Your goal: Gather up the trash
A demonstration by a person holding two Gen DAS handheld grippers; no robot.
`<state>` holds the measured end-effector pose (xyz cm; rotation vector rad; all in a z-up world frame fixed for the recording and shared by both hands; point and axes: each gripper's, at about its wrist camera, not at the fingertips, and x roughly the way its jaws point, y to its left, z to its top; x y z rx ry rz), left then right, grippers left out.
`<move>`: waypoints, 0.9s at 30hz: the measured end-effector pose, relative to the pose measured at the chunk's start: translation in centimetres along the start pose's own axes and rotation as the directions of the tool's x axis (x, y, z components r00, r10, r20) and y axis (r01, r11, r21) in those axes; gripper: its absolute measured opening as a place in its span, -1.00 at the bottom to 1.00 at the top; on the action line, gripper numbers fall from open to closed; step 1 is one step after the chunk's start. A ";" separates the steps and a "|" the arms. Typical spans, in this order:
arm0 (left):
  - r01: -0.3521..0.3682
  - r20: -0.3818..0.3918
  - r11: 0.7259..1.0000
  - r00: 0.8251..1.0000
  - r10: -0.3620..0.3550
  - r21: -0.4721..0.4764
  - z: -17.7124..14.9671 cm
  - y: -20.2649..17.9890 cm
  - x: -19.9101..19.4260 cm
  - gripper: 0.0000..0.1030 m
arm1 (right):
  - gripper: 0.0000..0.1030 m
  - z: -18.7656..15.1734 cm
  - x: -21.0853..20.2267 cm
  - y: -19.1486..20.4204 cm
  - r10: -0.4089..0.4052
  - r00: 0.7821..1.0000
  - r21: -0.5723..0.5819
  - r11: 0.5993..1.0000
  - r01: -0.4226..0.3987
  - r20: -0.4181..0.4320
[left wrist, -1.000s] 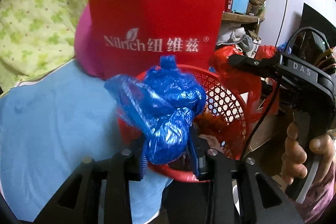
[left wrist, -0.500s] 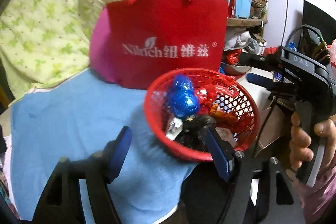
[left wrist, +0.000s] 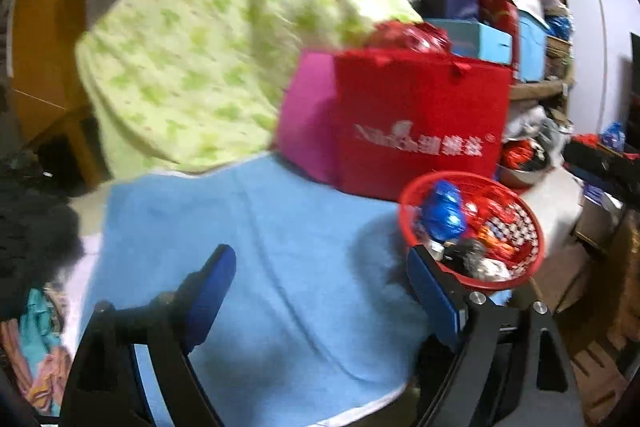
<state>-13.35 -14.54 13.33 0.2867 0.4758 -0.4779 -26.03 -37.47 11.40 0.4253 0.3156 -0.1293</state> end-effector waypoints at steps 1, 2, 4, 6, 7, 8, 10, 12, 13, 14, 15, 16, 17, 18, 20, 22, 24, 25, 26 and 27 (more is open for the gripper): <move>-0.021 0.008 1.000 1.000 0.021 0.004 0.0 0.3 -0.5 0.70 | 0.46 -0.2 -0.2 0.4 -0.012 1.000 -0.012 1.000 0.012 -0.003; -0.042 0.016 0.999 0.999 0.042 0.008 0.0 0.5 -1.0 0.70 | 0.46 -0.4 -0.6 0.8 -0.028 1.000 -0.026 0.999 0.028 -0.003; -0.075 0.033 0.997 0.997 0.074 0.011 -0.1 0.9 -1.8 0.71 | 0.46 -0.8 -1.5 1.5 -0.049 0.999 -0.044 0.998 0.049 -0.008; -0.102 0.044 0.995 0.994 0.102 0.006 -0.2 1.3 -2.6 0.83 | 0.46 -1.2 -2.3 1.9 -0.065 0.998 -0.046 0.997 0.065 -0.011; -0.109 0.048 0.994 0.993 0.109 0.003 -0.1 1.5 -3.0 0.91 | 0.46 -1.3 -2.7 2.1 -0.078 0.997 -0.049 0.996 0.077 -0.010; -0.122 0.057 0.993 0.991 0.122 -0.002 -0.1 1.7 -3.4 0.91 | 0.46 -1.3 -2.9 2.2 -0.088 0.996 -0.055 0.995 0.087 -0.008; -0.137 0.068 0.991 0.988 0.137 -0.010 -0.2 2.0 -4.1 0.91 | 0.46 -1.4 -3.7 2.9 -0.114 0.993 -0.082 0.990 0.114 0.004; -0.141 0.074 0.990 0.987 0.142 -0.018 -0.1 2.3 -4.9 0.91 | 0.46 -1.3 -4.6 3.6 -0.128 0.991 -0.098 0.987 0.130 0.024; -0.147 0.075 0.989 0.986 0.149 -0.025 -0.1 2.4 -5.3 0.91 | 0.46 -1.2 -5.0 3.9 -0.126 0.992 -0.103 0.986 0.129 0.029; -0.154 0.076 0.988 0.985 0.156 -0.032 -0.1 2.6 -5.6 0.91 | 0.46 -1.1 -5.4 4.2 -0.121 0.992 -0.105 0.987 0.124 0.032; -0.157 0.078 0.987 0.984 0.160 -0.035 -0.2 2.6 -6.0 0.91 | 0.46 -1.1 -5.8 4.4 -0.120 0.992 -0.103 0.987 0.123 0.038; -0.161 0.082 0.986 0.983 0.164 -0.037 -0.2 2.7 -6.4 0.91 | 0.46 -1.1 -6.1 4.5 -0.120 0.992 -0.102 0.987 0.124 0.043; -0.168 0.084 0.985 0.982 0.171 -0.038 -0.2 2.7 -6.7 0.91 | 0.46 -1.1 -6.4 4.7 -0.120 0.992 -0.101 0.987 0.124 0.044; -0.173 0.086 0.984 0.981 0.176 -0.037 -0.3 2.7 -7.0 0.91 | 0.48 -1.2 -6.6 4.9 -0.120 0.992 -0.102 0.987 0.123 0.039; -0.188 0.094 0.982 0.977 0.191 -0.034 -0.3 2.6 -7.7 0.91 | 0.48 -1.4 -7.1 5.3 -0.116 0.993 -0.110 0.987 0.118 0.020; -0.192 0.101 0.981 0.976 0.194 -0.030 -0.3 2.4 -8.2 0.92 | 0.48 -1.7 -7.5 5.4 -0.118 0.993 -0.124 0.985 0.118 0.009; -0.190 0.102 0.981 0.976 0.192 -0.028 -0.2 2.1 -8.6 0.92 | 0.48 -2.1 -8.0 5.5 -0.124 0.992 -0.140 0.983 0.123 0.001; -0.189 0.102 0.982 0.976 0.191 -0.027 -0.1 1.9 -8.8 0.92 | 0.48 -2.3 -8.3 5.5 -0.126 0.992 -0.144 0.982 0.124 -0.002; -0.187 0.103 0.982 0.977 0.189 -0.026 -0.1 1.8 -9.0 0.92 | 0.48 -2.4 -8.4 5.4 -0.127 0.992 -0.144 0.982 0.125 -0.001; -0.185 0.105 0.982 0.977 0.187 -0.026 -0.1 1.6 -9.3 0.92 | 0.48 -2.4 -8.6 5.3 -0.126 0.992 -0.138 0.982 0.126 0.004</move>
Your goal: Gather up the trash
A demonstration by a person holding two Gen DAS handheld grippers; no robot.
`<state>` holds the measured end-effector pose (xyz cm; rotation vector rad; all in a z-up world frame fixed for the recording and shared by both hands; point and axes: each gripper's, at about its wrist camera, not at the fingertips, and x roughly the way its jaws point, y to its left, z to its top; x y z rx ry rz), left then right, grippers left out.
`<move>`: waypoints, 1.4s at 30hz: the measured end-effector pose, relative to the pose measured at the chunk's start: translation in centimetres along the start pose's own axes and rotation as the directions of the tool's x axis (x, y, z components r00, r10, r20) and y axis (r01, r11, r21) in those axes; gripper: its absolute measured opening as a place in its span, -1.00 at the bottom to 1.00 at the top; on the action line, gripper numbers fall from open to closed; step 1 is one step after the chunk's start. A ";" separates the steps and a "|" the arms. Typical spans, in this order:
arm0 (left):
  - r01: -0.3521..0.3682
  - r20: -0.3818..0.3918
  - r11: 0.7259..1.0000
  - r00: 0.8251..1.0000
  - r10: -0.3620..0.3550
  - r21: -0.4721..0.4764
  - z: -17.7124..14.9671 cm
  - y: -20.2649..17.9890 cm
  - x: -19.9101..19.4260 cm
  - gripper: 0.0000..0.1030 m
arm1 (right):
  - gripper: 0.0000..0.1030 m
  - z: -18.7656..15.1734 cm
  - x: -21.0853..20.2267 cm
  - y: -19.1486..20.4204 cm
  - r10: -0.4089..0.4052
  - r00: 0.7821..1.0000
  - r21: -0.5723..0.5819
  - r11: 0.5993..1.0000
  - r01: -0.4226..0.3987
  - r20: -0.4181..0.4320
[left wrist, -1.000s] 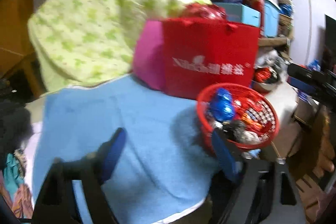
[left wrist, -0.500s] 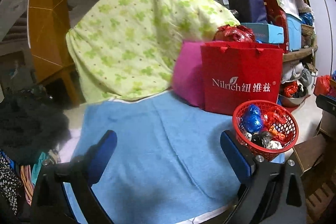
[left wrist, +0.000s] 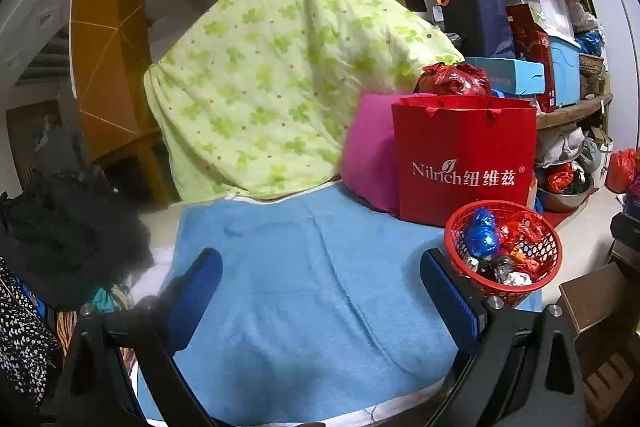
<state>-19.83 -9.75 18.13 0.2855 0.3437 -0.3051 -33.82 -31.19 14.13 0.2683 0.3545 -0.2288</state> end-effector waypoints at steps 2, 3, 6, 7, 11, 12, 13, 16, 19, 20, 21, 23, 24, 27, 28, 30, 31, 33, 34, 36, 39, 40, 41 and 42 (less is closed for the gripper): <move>0.003 -0.001 1.000 1.000 -0.003 0.003 0.1 -0.4 -0.3 0.93 | 0.48 0.0 -0.1 -0.3 -0.001 1.000 0.014 1.000 0.001 0.000; 0.004 -0.002 1.000 1.000 -0.004 0.006 0.1 -0.6 -0.5 0.93 | 0.48 0.0 0.0 -0.4 0.001 1.000 0.024 1.000 -0.001 -0.002; 0.001 -0.002 1.000 1.000 -0.001 0.022 0.3 -1.4 -0.8 0.93 | 0.48 -0.3 0.3 -0.9 0.008 1.000 0.056 0.998 -0.008 -0.009; 0.000 -0.002 1.000 1.000 0.000 0.028 0.3 -1.6 -0.9 0.93 | 0.48 -0.4 0.4 -0.9 0.006 1.000 0.054 0.999 -0.005 -0.012; 0.005 -0.006 0.999 1.000 -0.005 0.044 0.4 -2.4 -1.0 0.93 | 0.48 -0.7 0.5 -0.9 -0.016 1.000 0.041 0.999 0.017 -0.010; 0.009 -0.009 0.999 1.000 -0.009 0.043 0.4 -2.6 -0.9 0.93 | 0.48 -0.7 0.6 -1.0 -0.015 1.000 0.042 0.999 0.015 -0.008; 0.012 -0.011 0.999 1.000 -0.011 0.042 0.4 -2.7 -0.9 0.93 | 0.48 -0.7 0.6 -1.0 -0.014 1.000 0.044 0.999 0.014 -0.007; 0.009 -0.019 0.999 1.000 -0.008 0.044 0.4 -3.1 -0.6 0.93 | 0.48 -0.8 0.5 -1.0 -0.026 1.000 0.033 0.999 0.025 0.006; 0.007 -0.022 0.998 1.000 -0.006 0.057 0.4 -3.7 -0.3 0.93 | 0.48 -0.8 0.4 -1.1 -0.034 0.999 0.027 0.999 0.034 0.014; 0.007 -0.023 0.998 1.000 -0.005 0.059 0.4 -3.8 -0.2 0.93 | 0.51 -0.8 0.4 -1.2 -0.032 0.999 0.027 0.999 0.032 0.011; 0.006 -0.025 0.998 1.000 -0.005 0.061 0.4 -3.9 -0.1 0.93 | 0.55 -0.8 0.6 -1.2 -0.027 1.000 0.028 0.999 0.027 0.000; 0.006 -0.028 0.998 1.000 -0.004 0.065 0.3 -4.2 0.1 0.93 | 0.56 -0.9 1.0 -1.2 -0.022 1.000 0.022 1.000 0.022 -0.018; 0.006 -0.030 0.998 1.000 -0.004 0.068 0.2 -4.3 0.2 0.93 | 0.56 -1.0 1.2 -1.1 -0.023 0.999 0.020 1.000 0.023 -0.025; 0.003 -0.035 0.997 0.999 0.000 0.073 0.0 -4.5 0.4 0.93 | 0.56 -1.2 1.5 -1.0 -0.017 0.999 0.017 1.000 0.018 -0.035; 0.003 -0.036 0.997 0.999 0.000 0.073 0.0 -4.4 0.5 0.93 | 0.56 -1.2 1.5 -0.9 -0.016 0.999 0.015 1.000 0.016 -0.036; 0.003 -0.038 0.998 0.999 0.000 0.070 0.0 -4.3 0.6 0.93 | 0.56 -1.3 1.5 -0.9 -0.020 0.999 0.010 1.000 0.020 -0.033; 0.003 -0.039 0.998 0.999 0.000 0.068 0.0 -4.3 0.6 0.93 | 0.56 -1.3 1.5 -0.9 -0.022 0.999 0.009 1.000 0.022 -0.031; 0.002 -0.038 0.998 0.999 0.000 0.062 0.0 -4.1 0.6 0.93 | 0.56 -1.3 1.4 -0.9 -0.023 0.999 0.014 1.000 0.023 -0.027; -0.001 -0.037 0.998 0.999 0.003 0.058 0.0 -4.0 0.6 0.93 | 0.56 -1.2 1.4 -0.9 -0.025 0.999 0.016 1.000 0.025 -0.025; -0.004 -0.036 0.999 0.999 0.006 0.052 -0.1 -3.8 0.6 0.93 | 0.56 -1.1 1.4 -1.0 -0.028 0.999 0.017 0.999 0.028 -0.022; -0.004 -0.039 0.999 0.999 0.006 0.049 -0.1 -3.7 0.7 0.93 | 0.56 -1.1 1.2 -0.9 -0.029 0.999 0.019 0.999 0.029 -0.016; -0.005 -0.040 0.999 0.999 0.007 0.048 -0.1 -3.8 0.8 0.93 | 0.56 -1.1 1.2 -0.9 -0.028 0.999 0.018 0.999 0.028 -0.015; -0.006 -0.040 0.999 0.999 0.008 0.048 -0.2 -3.8 0.8 0.93 | 0.56 -1.0 1.2 -0.9 -0.027 1.000 0.018 0.999 0.027 -0.012; -0.007 -0.041 0.999 0.999 0.009 0.047 -0.2 -3.8 0.8 0.93 | 0.56 -1.0 1.1 -0.8 -0.028 1.000 0.016 0.999 0.028 -0.008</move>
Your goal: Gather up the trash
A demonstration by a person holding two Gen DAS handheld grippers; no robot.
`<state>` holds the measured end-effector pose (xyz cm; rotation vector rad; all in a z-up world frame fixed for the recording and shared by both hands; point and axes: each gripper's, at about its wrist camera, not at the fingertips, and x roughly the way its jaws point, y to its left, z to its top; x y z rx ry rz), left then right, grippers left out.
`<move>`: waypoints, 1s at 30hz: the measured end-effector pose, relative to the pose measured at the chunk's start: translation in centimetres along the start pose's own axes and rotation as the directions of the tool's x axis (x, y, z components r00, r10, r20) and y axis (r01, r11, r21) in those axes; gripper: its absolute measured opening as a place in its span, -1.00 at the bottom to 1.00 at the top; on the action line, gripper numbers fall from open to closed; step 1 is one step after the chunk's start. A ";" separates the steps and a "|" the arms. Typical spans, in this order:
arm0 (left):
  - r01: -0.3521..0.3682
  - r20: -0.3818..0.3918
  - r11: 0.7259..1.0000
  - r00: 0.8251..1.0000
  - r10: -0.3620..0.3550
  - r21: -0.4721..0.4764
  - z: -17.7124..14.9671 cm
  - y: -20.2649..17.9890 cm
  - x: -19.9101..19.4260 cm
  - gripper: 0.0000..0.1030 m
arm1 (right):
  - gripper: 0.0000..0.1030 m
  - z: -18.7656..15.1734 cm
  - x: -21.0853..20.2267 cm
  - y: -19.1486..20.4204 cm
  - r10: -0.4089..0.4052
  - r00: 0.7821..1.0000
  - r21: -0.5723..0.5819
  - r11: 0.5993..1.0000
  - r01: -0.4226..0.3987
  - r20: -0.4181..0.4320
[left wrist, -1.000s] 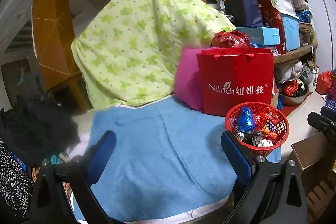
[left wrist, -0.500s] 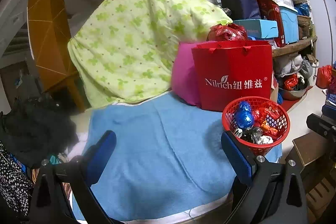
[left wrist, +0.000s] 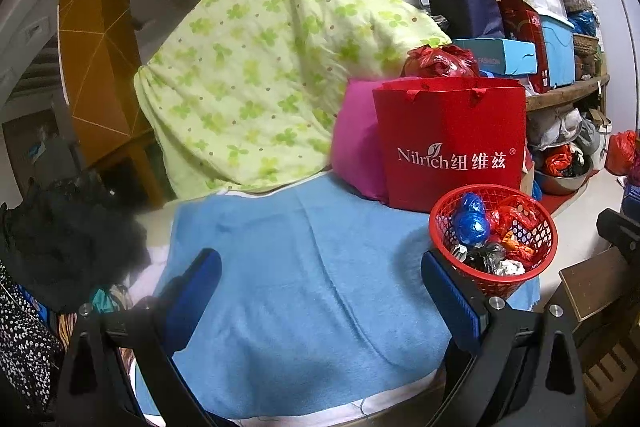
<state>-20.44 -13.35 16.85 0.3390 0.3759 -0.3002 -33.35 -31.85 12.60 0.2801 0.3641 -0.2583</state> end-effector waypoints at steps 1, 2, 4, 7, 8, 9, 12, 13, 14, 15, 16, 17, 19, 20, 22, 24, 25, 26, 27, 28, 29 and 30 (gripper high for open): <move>0.001 -0.001 1.000 1.000 -0.001 -0.002 0.0 0.0 0.0 0.93 | 0.56 0.0 -0.1 0.0 0.000 1.000 -0.002 1.000 0.000 0.003; 0.000 -0.003 1.000 1.000 0.000 -0.004 -0.1 0.1 0.1 0.93 | 0.56 0.1 -0.1 0.1 -0.001 1.000 -0.002 1.000 0.001 0.005; -0.002 -0.004 1.000 1.000 0.002 -0.008 -0.2 0.1 0.1 0.93 | 0.56 0.1 -0.2 0.1 0.002 1.000 0.000 1.000 -0.002 0.009; -0.001 -0.005 1.000 1.000 0.001 -0.011 -0.2 0.1 0.1 0.93 | 0.56 0.1 -0.3 0.3 0.005 1.000 -0.002 1.000 -0.005 0.011; 0.000 -0.005 1.000 1.000 0.000 -0.010 -0.3 0.1 0.2 0.93 | 0.56 0.1 -0.3 0.4 0.004 1.000 -0.006 1.000 -0.004 0.011; -0.001 -0.006 1.000 1.000 0.001 -0.008 -0.3 0.1 0.2 0.93 | 0.56 0.1 -0.3 0.5 0.003 1.000 -0.009 1.000 -0.003 0.010; 0.001 -0.006 1.000 1.000 -0.001 -0.011 -0.3 0.1 0.1 0.93 | 0.56 0.0 -0.3 0.5 0.006 1.000 -0.011 1.000 -0.005 0.009; -0.002 -0.005 1.000 1.000 0.002 -0.011 -0.3 0.0 0.2 0.93 | 0.56 0.0 -0.2 0.6 0.005 1.000 -0.010 1.000 -0.005 0.009; -0.005 -0.004 1.000 1.000 0.004 -0.011 -0.3 0.0 0.2 0.93 | 0.56 0.0 -0.2 0.6 0.004 1.000 -0.011 1.000 -0.004 0.008; -0.004 -0.005 1.000 1.000 0.004 -0.011 -0.4 0.0 0.2 0.93 | 0.56 0.0 -0.2 0.7 0.003 1.000 -0.012 1.000 -0.003 0.006; -0.002 -0.007 1.000 1.000 0.002 -0.011 -0.4 0.0 0.3 0.93 | 0.56 0.0 -0.2 0.7 0.003 1.000 -0.012 1.000 -0.003 0.005; -0.002 -0.008 1.000 1.000 0.002 -0.012 -0.4 0.0 0.3 0.93 | 0.56 0.0 -0.2 0.7 0.003 1.000 -0.011 1.000 -0.003 0.006; -0.002 -0.011 1.000 1.000 0.002 -0.013 -0.6 -0.1 0.4 0.93 | 0.56 -0.1 -0.1 0.7 0.001 1.000 -0.011 1.000 0.000 0.006; 0.000 -0.013 1.000 1.000 0.000 -0.013 -0.7 -0.2 0.5 0.93 | 0.56 -0.1 -0.1 0.7 -0.001 1.000 -0.009 1.000 0.001 0.007; -0.003 -0.014 1.000 1.000 0.002 -0.014 -0.7 -0.2 0.5 0.93 | 0.56 -0.1 -0.1 0.6 -0.003 1.000 -0.008 1.000 0.003 0.007; 0.001 -0.016 1.000 1.000 -0.002 -0.013 -0.7 -0.2 0.6 0.93 | 0.56 -0.2 0.0 0.5 -0.007 1.000 -0.009 1.000 0.007 0.008; 0.000 -0.017 1.000 1.000 -0.001 -0.013 -0.7 -0.2 0.6 0.93 | 0.56 -0.2 0.0 0.4 -0.007 1.000 -0.009 1.000 0.007 0.009; 0.000 -0.018 1.000 1.000 0.000 -0.012 -0.8 -0.3 0.7 0.93 | 0.56 -0.2 0.0 0.4 -0.007 1.000 -0.009 1.000 0.007 0.010; 0.002 -0.019 1.000 1.000 -0.002 -0.011 -0.8 -0.3 0.7 0.93 | 0.56 -0.2 0.0 0.4 -0.008 1.000 -0.008 1.000 0.008 0.011; 0.003 -0.020 1.000 1.000 -0.003 -0.012 -0.8 -0.2 0.7 0.93 | 0.56 -0.2 0.0 0.4 -0.010 1.000 -0.009 1.000 0.010 0.011; 0.004 -0.022 1.000 1.000 -0.005 -0.013 -0.8 -0.2 0.7 0.93 | 0.56 -0.1 0.0 0.3 -0.011 1.000 -0.011 1.000 0.012 0.011; 0.007 -0.024 1.000 1.000 -0.007 -0.015 -0.9 -0.2 0.8 0.93 | 0.56 -0.1 0.0 0.3 -0.012 1.000 -0.012 1.000 0.012 0.010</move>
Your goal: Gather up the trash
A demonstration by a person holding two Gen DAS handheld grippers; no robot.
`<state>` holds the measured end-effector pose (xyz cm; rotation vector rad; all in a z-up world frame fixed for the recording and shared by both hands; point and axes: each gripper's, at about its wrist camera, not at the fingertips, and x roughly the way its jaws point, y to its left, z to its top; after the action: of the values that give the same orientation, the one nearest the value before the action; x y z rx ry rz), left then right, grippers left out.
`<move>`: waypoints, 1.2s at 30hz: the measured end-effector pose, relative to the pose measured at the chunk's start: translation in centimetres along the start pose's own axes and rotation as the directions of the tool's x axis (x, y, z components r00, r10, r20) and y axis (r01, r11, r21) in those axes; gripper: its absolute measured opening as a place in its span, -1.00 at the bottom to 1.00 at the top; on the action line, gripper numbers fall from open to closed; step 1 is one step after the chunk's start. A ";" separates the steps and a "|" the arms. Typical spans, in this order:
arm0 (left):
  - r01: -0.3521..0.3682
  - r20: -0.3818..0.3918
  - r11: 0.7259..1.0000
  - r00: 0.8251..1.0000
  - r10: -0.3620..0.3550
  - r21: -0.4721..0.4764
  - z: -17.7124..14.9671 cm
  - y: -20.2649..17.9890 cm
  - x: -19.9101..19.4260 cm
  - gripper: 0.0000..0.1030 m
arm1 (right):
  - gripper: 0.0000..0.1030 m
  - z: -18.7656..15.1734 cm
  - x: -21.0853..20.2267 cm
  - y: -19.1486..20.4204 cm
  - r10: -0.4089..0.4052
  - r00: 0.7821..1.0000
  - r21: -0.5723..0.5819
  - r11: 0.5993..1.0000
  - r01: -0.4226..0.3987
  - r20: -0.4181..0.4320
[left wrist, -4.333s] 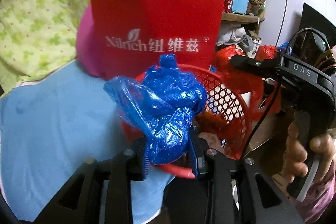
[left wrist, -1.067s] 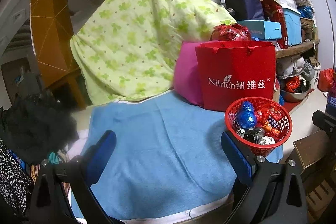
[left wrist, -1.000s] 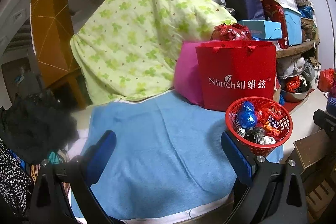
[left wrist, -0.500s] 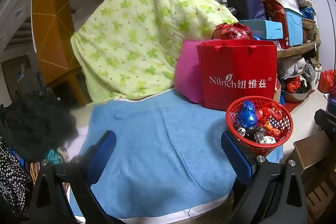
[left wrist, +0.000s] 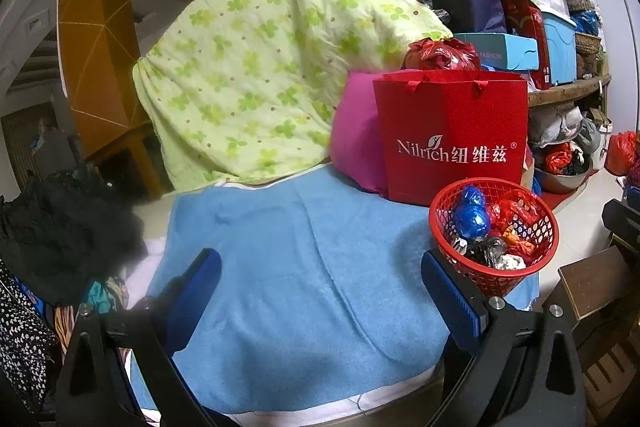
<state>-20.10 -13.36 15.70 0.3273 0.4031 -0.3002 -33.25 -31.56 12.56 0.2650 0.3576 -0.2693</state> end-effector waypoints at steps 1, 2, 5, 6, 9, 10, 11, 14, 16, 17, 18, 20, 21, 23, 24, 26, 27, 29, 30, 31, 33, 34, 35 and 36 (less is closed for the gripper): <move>0.002 -0.003 1.000 1.000 -0.002 -0.001 0.0 0.0 0.1 0.93 | 0.56 0.1 0.0 -0.1 -0.001 1.000 0.001 1.000 0.001 0.000; 0.003 -0.006 1.000 1.000 -0.003 -0.003 -0.1 0.1 0.1 0.93 | 0.56 0.1 0.0 -0.1 -0.002 1.000 0.003 1.000 0.002 0.002; 0.002 -0.010 1.000 1.000 -0.002 -0.006 -0.1 0.1 0.2 0.93 | 0.56 0.2 -0.1 -0.2 -0.010 1.000 0.003 1.000 0.010 0.005; 0.002 -0.011 1.000 1.000 -0.002 -0.009 -0.2 0.2 0.2 0.93 | 0.56 0.2 -0.1 -0.2 -0.016 1.000 0.001 1.000 0.016 0.005; 0.001 -0.012 1.000 1.000 -0.002 -0.014 -0.1 0.2 0.2 0.93 | 0.56 0.2 0.0 -0.4 -0.018 1.000 0.009 1.000 0.018 0.004; 0.001 -0.012 1.000 1.000 -0.001 -0.013 -0.1 0.3 0.3 0.93 | 0.56 0.2 -0.1 -0.5 -0.017 1.000 0.012 1.000 0.017 0.004; 0.002 -0.013 1.000 1.000 -0.002 -0.013 -0.1 0.3 0.3 0.93 | 0.56 0.2 -0.1 -0.5 -0.016 1.000 0.012 1.000 0.015 0.004; -0.002 -0.013 1.000 1.000 0.001 -0.017 -0.2 0.4 0.3 0.93 | 0.56 0.1 -0.1 -0.5 -0.020 1.000 0.005 1.000 0.020 0.006; -0.002 -0.017 1.000 1.000 0.002 -0.021 -0.3 0.5 0.5 0.93 | 0.56 0.2 -0.1 -0.5 -0.016 1.000 0.007 1.000 0.016 0.002; -0.003 -0.019 1.000 1.000 0.002 -0.023 -0.3 0.6 0.5 0.93 | 0.56 0.1 0.0 -0.6 -0.014 1.000 0.006 1.000 0.014 0.000; -0.003 -0.021 1.000 1.000 0.003 -0.023 -0.4 0.6 0.6 0.93 | 0.56 0.2 0.0 -0.5 -0.013 1.000 0.003 1.000 0.013 -0.002; -0.005 -0.023 1.000 1.000 0.005 -0.021 -0.4 0.5 0.6 0.93 | 0.56 0.2 0.2 -0.4 -0.013 1.000 -0.001 1.000 0.013 -0.006; -0.006 -0.023 1.000 1.000 0.005 -0.021 -0.5 0.6 0.7 0.93 | 0.56 0.3 0.3 -0.4 -0.012 1.000 -0.003 1.000 0.012 -0.009; -0.005 -0.022 1.000 1.000 0.004 -0.024 -0.5 0.6 0.6 0.93 | 0.56 0.3 0.4 -0.4 -0.012 1.000 -0.005 1.000 0.012 -0.009; -0.005 -0.021 1.000 1.000 0.005 -0.023 -0.5 0.6 0.6 0.93 | 0.56 0.4 0.4 -0.4 -0.013 1.000 -0.006 1.000 0.013 -0.008; -0.006 -0.020 1.000 1.000 0.006 -0.021 -0.5 0.6 0.7 0.93 | 0.56 0.4 0.5 -0.5 -0.014 1.000 -0.004 1.000 0.014 -0.008; -0.006 -0.020 1.000 1.000 0.006 -0.020 -0.6 0.6 0.7 0.93 | 0.56 0.4 0.4 -0.4 -0.014 1.000 -0.001 1.000 0.014 -0.007; -0.005 -0.021 1.000 1.000 0.005 -0.021 -0.5 0.6 0.7 0.93 | 0.56 0.4 0.5 -0.5 -0.017 1.000 0.001 1.000 0.017 -0.005; -0.006 -0.021 1.000 1.000 0.005 -0.021 -0.5 0.6 0.7 0.93 | 0.56 0.4 0.5 -0.5 -0.019 1.000 0.001 1.000 0.019 -0.006; -0.005 -0.022 1.000 1.000 0.005 -0.022 -0.5 0.5 0.7 0.93 | 0.56 0.4 0.5 -0.6 -0.021 1.000 0.002 1.000 0.021 -0.006; -0.004 -0.023 1.000 1.000 0.004 -0.021 -0.6 0.6 0.7 0.93 | 0.56 0.3 0.5 -0.6 -0.024 1.000 0.004 1.000 0.024 -0.007; -0.006 -0.023 1.000 1.000 0.005 -0.020 -0.5 0.5 0.7 0.93 | 0.56 0.3 0.5 -0.6 -0.026 1.000 0.004 1.000 0.026 -0.010; -0.006 -0.023 1.000 1.000 0.006 -0.019 -0.5 0.6 0.7 0.93 | 0.56 0.3 0.6 -0.7 -0.028 1.000 0.005 1.000 0.028 -0.013; -0.004 -0.023 1.000 1.000 0.004 -0.019 -0.5 0.6 0.7 0.93 | 0.56 0.3 0.7 -0.7 -0.026 1.000 0.006 1.000 0.026 -0.017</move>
<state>-19.44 -12.80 15.06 0.3132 0.4278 -0.2889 -32.77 -32.49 12.39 0.2694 0.3769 -0.2940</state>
